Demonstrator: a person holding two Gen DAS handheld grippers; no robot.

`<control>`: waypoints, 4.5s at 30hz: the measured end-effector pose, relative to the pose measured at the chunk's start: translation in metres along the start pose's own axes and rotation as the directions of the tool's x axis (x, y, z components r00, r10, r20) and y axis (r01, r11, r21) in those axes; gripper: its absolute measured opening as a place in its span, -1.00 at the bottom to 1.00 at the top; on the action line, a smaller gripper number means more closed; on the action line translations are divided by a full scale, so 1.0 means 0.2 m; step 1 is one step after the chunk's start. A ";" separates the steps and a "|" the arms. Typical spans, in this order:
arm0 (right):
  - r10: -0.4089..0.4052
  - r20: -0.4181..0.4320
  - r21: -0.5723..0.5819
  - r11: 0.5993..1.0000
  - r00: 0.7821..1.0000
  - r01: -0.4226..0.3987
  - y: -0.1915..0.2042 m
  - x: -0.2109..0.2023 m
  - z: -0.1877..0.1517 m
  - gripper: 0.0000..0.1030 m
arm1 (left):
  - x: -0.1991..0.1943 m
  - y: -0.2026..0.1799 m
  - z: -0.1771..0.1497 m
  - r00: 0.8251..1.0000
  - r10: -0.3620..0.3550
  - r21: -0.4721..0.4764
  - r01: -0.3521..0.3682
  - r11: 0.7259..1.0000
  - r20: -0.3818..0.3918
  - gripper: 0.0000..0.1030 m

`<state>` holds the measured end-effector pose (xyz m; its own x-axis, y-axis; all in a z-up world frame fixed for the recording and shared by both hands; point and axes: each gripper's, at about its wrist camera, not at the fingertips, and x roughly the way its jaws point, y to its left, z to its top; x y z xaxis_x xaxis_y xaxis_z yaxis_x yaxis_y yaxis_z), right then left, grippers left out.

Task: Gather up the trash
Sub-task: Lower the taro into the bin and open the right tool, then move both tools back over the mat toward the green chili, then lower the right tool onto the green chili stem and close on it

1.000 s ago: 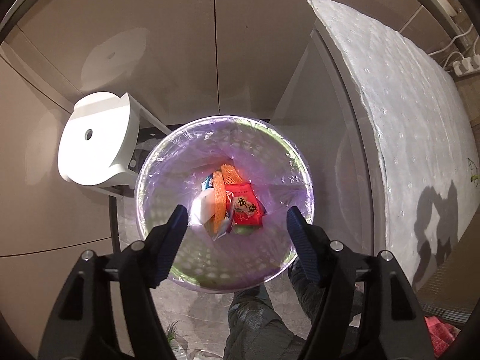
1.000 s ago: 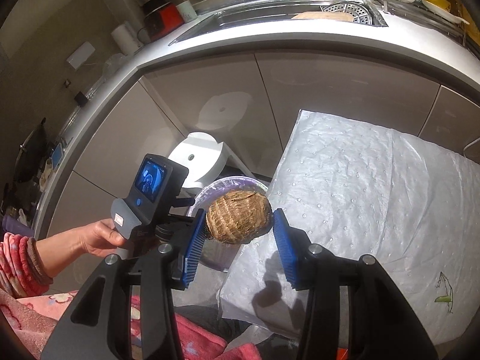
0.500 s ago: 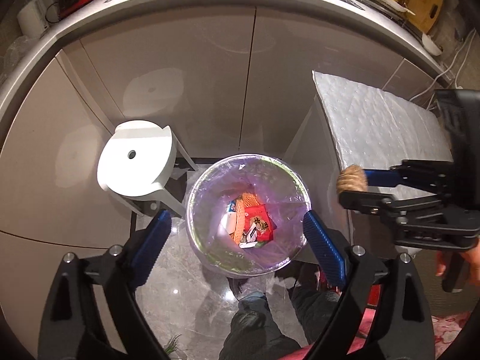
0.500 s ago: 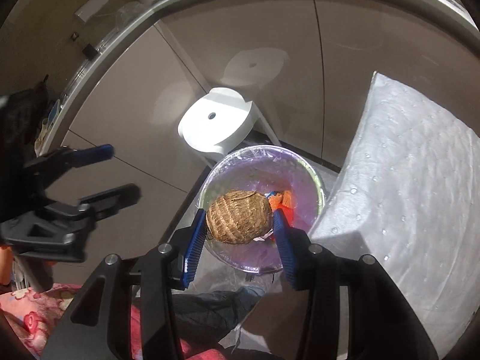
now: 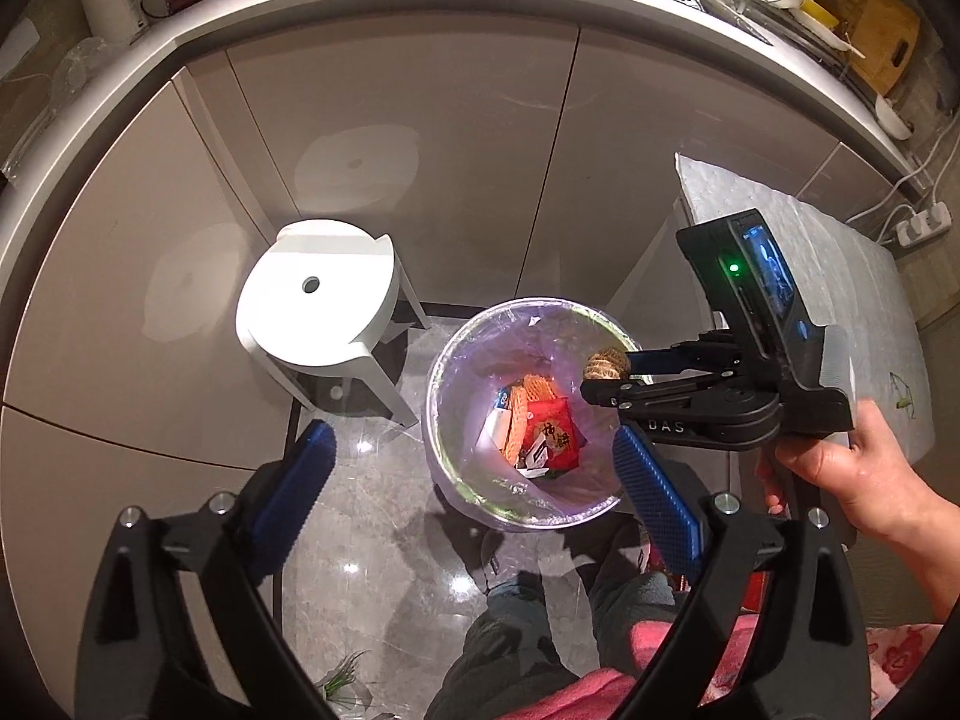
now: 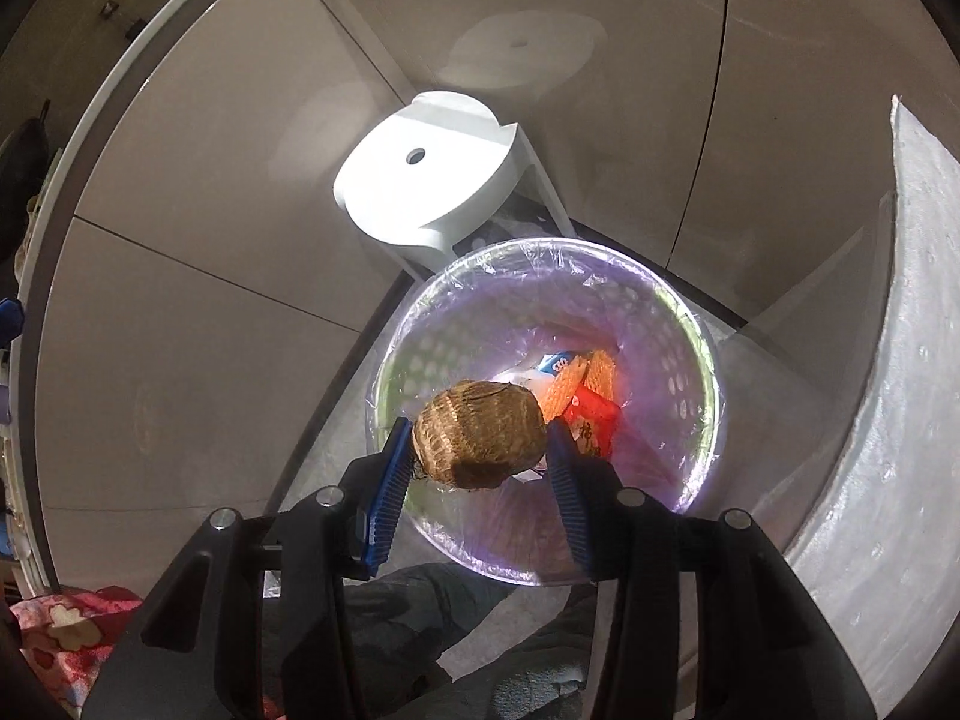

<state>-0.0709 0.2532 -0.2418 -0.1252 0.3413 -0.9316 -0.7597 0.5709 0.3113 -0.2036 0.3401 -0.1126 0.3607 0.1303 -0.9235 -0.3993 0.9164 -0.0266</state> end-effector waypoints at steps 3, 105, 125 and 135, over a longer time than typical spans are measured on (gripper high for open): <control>-0.007 -0.024 0.018 1.000 1.000 0.007 -0.02 0.05 0.02 0.33 | 0.00 0.00 0.00 1.000 0.001 0.002 -0.001 1.000 -0.003 0.74; -0.299 0.073 0.084 0.952 0.952 0.293 -1.54 -1.12 -1.38 0.95 | -0.10 -1.39 -0.01 0.997 -0.066 0.149 0.069 0.986 -0.026 0.75; -0.176 0.016 0.067 0.982 0.984 0.174 -1.61 -1.02 -1.37 -0.20 | -0.14 -1.37 -0.03 0.999 -0.046 0.121 0.048 0.992 -0.022 0.75; -0.167 0.033 0.070 0.984 0.985 0.165 -1.61 -1.05 -1.37 -0.94 | -0.14 -1.35 -0.04 0.999 -0.044 0.106 0.046 0.993 -0.019 0.75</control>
<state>0.0250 -0.2070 -0.1985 0.0250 0.2656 -0.9638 -0.7236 0.6700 0.1659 -0.1137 0.0859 -0.0824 0.3617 0.0822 -0.9286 -0.2910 0.9563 -0.0287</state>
